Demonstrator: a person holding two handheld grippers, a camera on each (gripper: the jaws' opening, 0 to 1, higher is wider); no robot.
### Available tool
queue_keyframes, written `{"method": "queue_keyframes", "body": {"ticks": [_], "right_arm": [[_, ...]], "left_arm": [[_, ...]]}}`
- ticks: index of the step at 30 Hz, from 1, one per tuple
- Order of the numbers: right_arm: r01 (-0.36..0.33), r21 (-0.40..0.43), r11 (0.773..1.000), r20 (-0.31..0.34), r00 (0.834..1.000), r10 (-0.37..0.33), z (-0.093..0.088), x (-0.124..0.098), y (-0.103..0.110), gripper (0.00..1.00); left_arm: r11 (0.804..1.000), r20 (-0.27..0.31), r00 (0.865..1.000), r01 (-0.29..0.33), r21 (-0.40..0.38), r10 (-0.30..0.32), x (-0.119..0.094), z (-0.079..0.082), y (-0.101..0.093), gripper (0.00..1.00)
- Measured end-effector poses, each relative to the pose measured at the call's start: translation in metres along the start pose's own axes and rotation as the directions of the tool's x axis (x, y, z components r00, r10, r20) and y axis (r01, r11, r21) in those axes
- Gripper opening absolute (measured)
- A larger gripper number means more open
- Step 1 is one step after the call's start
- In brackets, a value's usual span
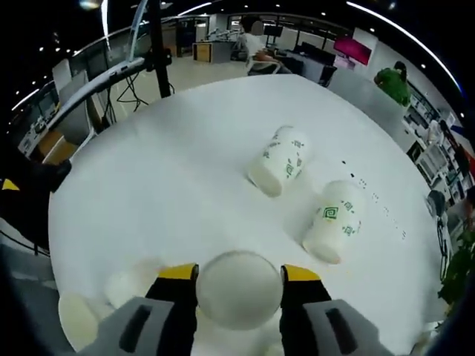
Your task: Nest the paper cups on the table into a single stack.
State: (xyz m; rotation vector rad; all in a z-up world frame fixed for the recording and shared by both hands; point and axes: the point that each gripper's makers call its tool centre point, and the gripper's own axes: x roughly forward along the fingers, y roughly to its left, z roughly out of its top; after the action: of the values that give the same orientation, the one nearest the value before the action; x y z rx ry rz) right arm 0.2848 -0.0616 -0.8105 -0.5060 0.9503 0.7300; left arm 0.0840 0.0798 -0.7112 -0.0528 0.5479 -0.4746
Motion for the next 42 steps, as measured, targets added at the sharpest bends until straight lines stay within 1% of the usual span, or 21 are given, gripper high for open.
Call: {"method": "queue_keyframes", "body": {"ticks": [3, 5, 7, 11, 14, 17, 20, 23, 24, 26, 27, 31, 32, 35, 36, 39, 42], "right_arm": [[0.006, -0.004, 1.000, -0.011, 1.000, -0.006, -0.001, -0.004, 0.004, 0.42], [0.021, -0.013, 1.000, -0.017, 1.000, -0.021, -0.001, -0.006, 0.005, 0.42], [0.027, -0.005, 1.000, -0.020, 0.999, -0.027, 0.000, -0.009, 0.005, 0.42], [0.052, 0.015, 0.999, -0.007, 0.999, -0.052, 0.004, -0.018, 0.006, 0.42], [0.060, 0.014, 0.998, 0.008, 0.998, -0.060, 0.011, -0.025, 0.008, 0.42], [0.069, 0.015, 0.997, 0.015, 0.997, -0.069, 0.013, -0.033, 0.010, 0.42], [0.083, 0.023, 0.996, 0.019, 0.996, -0.083, 0.012, -0.034, 0.001, 0.42], [0.096, 0.030, 0.995, 0.021, 0.995, -0.097, 0.010, -0.042, -0.006, 0.42], [0.098, 0.038, 0.994, 0.026, 0.995, -0.099, 0.010, -0.045, -0.006, 0.42], [0.102, 0.052, 0.993, 0.043, 0.994, -0.105, 0.015, -0.044, -0.012, 0.42], [0.106, 0.056, 0.993, 0.048, 0.993, -0.109, 0.016, -0.048, -0.012, 0.42], [0.094, 0.072, 0.993, 0.091, 0.991, -0.100, 0.019, -0.055, -0.011, 0.42], [0.086, 0.079, 0.993, 0.102, 0.990, -0.094, 0.021, -0.061, -0.009, 0.42], [0.084, 0.052, 0.995, 0.116, 0.989, -0.089, 0.024, -0.071, -0.007, 0.42], [0.078, 0.038, 0.996, 0.118, 0.990, -0.082, 0.024, -0.076, -0.003, 0.42], [0.066, 0.024, 0.998, 0.131, 0.989, -0.068, 0.022, -0.086, 0.003, 0.42], [0.054, 0.007, 0.999, 0.142, 0.988, -0.055, 0.020, -0.092, 0.007, 0.42]], "left_arm": [[1.000, 0.017, 1.000, 0.020, -0.013, -0.019, 0.002, 0.001, 0.002, 0.68], [0.999, 0.023, 0.999, 0.036, -0.013, -0.036, 0.004, 0.000, 0.002, 0.68], [0.999, 0.028, 0.998, 0.051, -0.009, -0.051, 0.005, 0.000, 0.003, 0.68], [0.995, 0.026, 0.995, 0.096, 0.010, -0.096, 0.008, -0.002, 0.001, 0.68], [0.992, 0.031, 0.992, 0.123, 0.025, -0.124, 0.009, -0.001, 0.001, 0.67], [0.988, 0.032, 0.988, 0.153, 0.031, -0.154, 0.011, -0.002, 0.000, 0.67], [0.984, 0.031, 0.984, 0.173, 0.038, -0.174, 0.012, -0.003, 0.000, 0.67], [0.980, 0.028, 0.980, 0.195, 0.042, -0.196, 0.012, -0.005, 0.001, 0.67], [0.978, 0.027, 0.979, 0.203, 0.046, -0.204, 0.012, -0.005, 0.001, 0.67], [0.976, 0.025, 0.977, 0.212, 0.050, -0.214, 0.012, -0.005, 0.003, 0.67], [0.975, 0.026, 0.976, 0.216, 0.052, -0.217, 0.013, -0.005, 0.003, 0.67], [0.972, 0.024, 0.973, 0.228, 0.054, -0.230, 0.019, -0.003, 0.007, 0.66], [0.972, 0.025, 0.972, 0.231, 0.052, -0.232, 0.020, -0.002, 0.007, 0.66], [0.969, 0.027, 0.970, 0.239, 0.056, -0.241, 0.022, 0.003, 0.006, 0.66], [0.969, 0.029, 0.970, 0.241, 0.061, -0.243, 0.022, 0.004, 0.005, 0.66], [0.966, 0.031, 0.968, 0.248, 0.070, -0.250, 0.025, 0.008, 0.001, 0.66], [0.966, 0.035, 0.967, 0.252, 0.064, -0.254, 0.028, 0.011, -0.001, 0.66]]}}
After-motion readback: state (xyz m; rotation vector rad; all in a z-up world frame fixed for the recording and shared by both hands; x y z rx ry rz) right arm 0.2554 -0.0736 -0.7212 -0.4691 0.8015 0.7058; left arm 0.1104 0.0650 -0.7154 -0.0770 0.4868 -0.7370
